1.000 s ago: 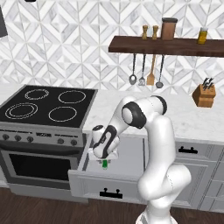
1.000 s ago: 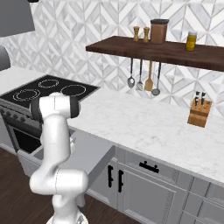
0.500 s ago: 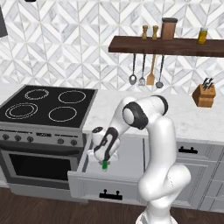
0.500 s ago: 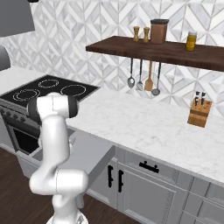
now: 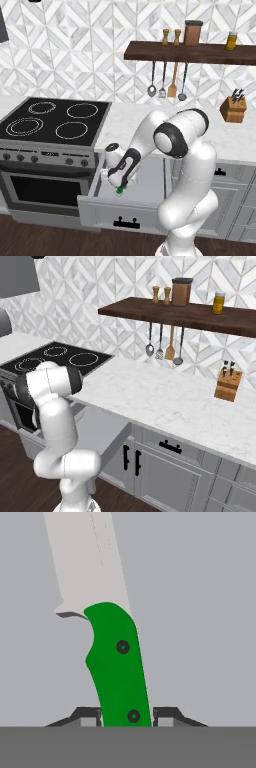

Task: Pick up the knife from the drawer and place it on the cutting board. Then place the meat from the plate to the cutting board.

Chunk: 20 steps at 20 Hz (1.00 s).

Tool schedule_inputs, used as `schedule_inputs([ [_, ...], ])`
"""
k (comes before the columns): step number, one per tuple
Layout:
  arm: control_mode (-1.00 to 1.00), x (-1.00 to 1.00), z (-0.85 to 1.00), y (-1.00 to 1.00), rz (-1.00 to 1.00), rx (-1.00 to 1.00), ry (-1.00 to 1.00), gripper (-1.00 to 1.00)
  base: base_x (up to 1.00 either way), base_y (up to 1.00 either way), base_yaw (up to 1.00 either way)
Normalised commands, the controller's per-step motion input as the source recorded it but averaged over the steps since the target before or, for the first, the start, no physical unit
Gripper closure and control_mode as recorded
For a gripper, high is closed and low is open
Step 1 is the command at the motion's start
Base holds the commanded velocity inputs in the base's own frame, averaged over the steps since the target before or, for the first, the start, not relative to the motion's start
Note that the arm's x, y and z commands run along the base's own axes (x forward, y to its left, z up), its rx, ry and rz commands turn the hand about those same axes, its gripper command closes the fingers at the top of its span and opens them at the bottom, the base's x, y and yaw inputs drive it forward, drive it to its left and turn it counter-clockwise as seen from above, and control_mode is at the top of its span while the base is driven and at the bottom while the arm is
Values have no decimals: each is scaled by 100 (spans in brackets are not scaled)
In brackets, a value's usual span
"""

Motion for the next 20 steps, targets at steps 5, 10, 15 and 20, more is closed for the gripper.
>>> schedule_inputs([
  [5,-100,-9,43,66,-50,-2,0,100,0,0,0],
  [10,-100,-22,6,45,-55,0,1,100,0,0,0],
  [15,-100,-25,38,11,-54,0,0,100,0,0,0],
  [20,-100,-35,85,0,-48,0,0,100,0,0,0],
])
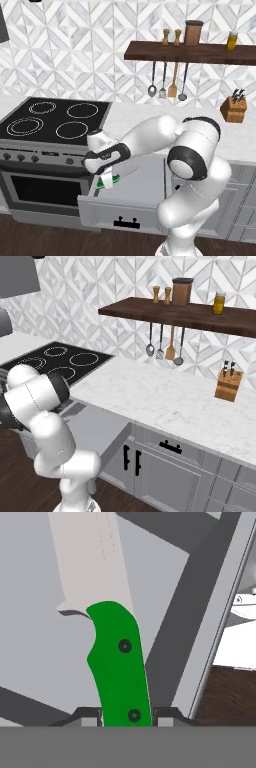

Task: Pick up the knife from the drawer and place it on the cutting board. Then place the meat from the plate to the cutting board.

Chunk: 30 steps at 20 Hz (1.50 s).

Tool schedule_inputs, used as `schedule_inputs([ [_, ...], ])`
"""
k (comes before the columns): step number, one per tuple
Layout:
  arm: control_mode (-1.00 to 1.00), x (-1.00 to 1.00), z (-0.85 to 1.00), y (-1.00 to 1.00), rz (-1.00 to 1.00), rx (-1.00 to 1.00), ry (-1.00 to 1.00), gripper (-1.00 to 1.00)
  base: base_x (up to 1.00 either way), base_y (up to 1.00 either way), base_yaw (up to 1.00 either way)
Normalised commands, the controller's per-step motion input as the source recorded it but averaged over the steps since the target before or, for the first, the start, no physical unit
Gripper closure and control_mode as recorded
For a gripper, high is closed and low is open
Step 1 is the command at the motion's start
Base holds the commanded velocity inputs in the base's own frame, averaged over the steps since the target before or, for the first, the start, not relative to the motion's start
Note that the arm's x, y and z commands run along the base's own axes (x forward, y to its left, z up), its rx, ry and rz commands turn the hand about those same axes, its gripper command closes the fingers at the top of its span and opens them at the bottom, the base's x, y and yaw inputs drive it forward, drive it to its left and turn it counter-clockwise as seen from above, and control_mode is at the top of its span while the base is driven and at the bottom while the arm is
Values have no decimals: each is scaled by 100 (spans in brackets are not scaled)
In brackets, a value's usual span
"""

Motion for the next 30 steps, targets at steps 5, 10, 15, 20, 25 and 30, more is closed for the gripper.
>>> schedule_inputs([
  [5,-100,-45,100,-6,-30,-3,-12,100,0,0,0],
  [10,-100,-49,100,-30,-13,-2,-23,100,0,0,0],
  [15,-100,-9,100,-44,-6,-2,-16,100,0,0,0],
  [20,-100,1,83,-38,-2,-6,-8,100,0,0,0],
  [25,-100,2,39,-52,1,0,-14,100,0,0,0],
  [30,-100,38,-4,-3,11,0,2,100,0,0,0],
])
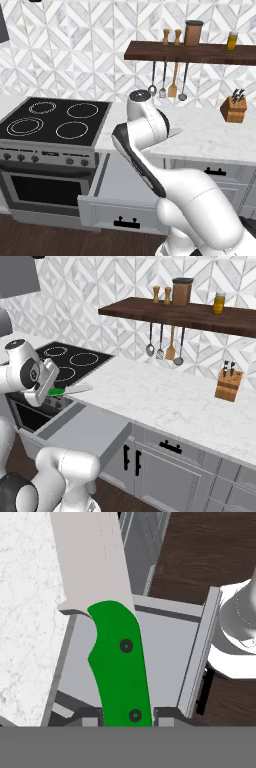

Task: Pick up the knife from the drawer and place it on the cutting board. Then place the meat from the plate to the cutting board.

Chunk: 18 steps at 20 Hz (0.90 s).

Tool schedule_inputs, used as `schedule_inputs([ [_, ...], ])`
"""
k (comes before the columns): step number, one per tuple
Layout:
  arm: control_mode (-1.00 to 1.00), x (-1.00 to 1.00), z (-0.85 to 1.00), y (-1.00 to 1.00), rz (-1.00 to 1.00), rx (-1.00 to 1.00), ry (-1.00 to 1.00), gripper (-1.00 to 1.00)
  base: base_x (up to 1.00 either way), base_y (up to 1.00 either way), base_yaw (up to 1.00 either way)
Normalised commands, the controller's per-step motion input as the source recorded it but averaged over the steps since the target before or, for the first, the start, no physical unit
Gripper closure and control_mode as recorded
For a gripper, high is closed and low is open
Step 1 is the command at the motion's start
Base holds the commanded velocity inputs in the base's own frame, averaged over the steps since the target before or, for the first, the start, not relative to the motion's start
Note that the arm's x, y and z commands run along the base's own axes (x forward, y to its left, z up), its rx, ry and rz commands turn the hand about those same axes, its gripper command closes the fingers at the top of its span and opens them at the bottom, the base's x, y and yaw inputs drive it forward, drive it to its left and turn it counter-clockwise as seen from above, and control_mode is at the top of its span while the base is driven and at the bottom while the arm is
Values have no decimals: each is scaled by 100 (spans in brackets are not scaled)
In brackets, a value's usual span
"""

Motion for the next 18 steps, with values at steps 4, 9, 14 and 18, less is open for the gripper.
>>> schedule_inputs([
  [4,-100,14,-9,0,4,-1,2,100,0,0,0],
  [9,100,-8,-3,0,0,0,-1,100,-63,-63,-16],
  [14,100,0,0,0,0,0,0,100,-48,-100,-28],
  [18,100,0,0,0,0,0,0,100,-19,-100,-34],
])
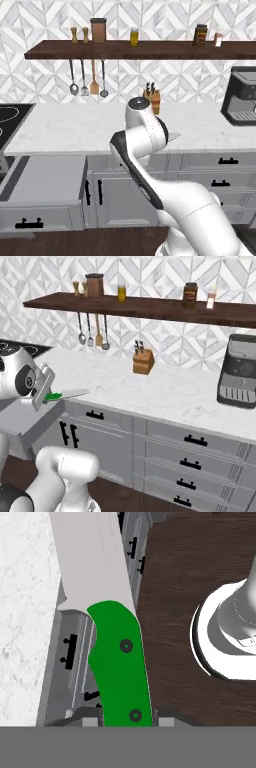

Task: Pick up the knife from the drawer and place it on the cutting board. Then place the meat from the plate to the cutting board.

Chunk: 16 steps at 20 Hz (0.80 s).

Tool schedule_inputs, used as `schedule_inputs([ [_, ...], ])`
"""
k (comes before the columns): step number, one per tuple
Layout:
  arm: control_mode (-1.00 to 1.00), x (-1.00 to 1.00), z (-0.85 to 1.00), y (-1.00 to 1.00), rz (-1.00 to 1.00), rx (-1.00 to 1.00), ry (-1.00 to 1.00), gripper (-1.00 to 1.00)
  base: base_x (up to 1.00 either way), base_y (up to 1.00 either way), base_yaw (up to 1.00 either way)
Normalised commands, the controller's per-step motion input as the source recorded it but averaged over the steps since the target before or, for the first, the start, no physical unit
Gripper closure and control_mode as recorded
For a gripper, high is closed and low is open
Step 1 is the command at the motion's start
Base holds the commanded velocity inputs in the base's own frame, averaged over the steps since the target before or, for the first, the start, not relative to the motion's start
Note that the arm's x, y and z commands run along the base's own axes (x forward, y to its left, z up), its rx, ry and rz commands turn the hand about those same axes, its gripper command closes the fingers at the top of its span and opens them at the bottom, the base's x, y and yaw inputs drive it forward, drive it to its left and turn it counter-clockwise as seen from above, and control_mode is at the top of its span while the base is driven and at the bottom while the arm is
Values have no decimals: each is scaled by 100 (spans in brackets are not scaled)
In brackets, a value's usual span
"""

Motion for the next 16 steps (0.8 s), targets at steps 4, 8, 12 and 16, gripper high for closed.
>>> schedule_inputs([
  [4,100,0,0,0,0,0,0,100,-20,-94,-43],
  [8,100,0,0,0,0,0,0,100,-46,-55,-54],
  [12,100,0,0,0,0,0,0,100,-64,-2,-59],
  [16,100,0,0,0,0,0,0,100,-56,12,-86],
])
